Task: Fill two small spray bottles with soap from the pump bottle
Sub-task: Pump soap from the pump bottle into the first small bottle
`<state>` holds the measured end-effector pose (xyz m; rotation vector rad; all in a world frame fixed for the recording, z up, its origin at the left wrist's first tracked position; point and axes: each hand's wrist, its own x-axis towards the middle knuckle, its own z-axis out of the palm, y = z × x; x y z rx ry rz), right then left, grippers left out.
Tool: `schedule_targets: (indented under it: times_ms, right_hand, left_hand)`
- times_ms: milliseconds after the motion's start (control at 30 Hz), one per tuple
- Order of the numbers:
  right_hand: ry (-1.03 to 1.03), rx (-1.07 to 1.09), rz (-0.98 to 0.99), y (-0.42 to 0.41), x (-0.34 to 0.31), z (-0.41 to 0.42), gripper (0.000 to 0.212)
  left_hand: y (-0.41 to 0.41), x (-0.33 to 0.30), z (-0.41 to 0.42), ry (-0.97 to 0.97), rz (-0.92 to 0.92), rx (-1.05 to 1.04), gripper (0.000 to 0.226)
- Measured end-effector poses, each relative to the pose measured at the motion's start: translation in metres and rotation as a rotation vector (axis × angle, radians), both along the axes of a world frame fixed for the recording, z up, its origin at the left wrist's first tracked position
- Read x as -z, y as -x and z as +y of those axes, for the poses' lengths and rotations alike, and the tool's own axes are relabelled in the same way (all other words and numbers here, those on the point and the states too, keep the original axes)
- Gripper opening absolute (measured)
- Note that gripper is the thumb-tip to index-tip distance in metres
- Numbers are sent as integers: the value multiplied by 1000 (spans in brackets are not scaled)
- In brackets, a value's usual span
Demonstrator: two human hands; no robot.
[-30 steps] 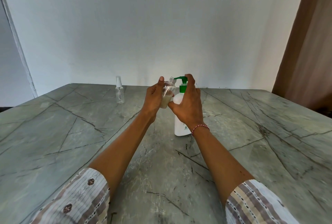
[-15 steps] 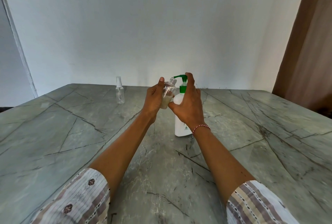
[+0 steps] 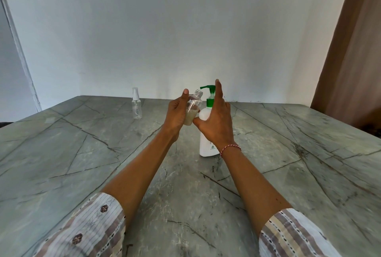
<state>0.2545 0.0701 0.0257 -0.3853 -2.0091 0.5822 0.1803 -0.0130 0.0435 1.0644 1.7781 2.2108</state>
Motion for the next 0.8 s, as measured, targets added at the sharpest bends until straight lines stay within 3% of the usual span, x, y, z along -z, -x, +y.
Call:
schedule_targets:
  times_ms: [433,800]
  right_hand:
    - [-13,-18,44,3,2,1,96]
    - [16,-4,-1,2,0,1,113]
  left_hand:
    - [1,-1,-1,-2,-7,-20,36]
    - [0,-1,0,-13,-18,-24,35]
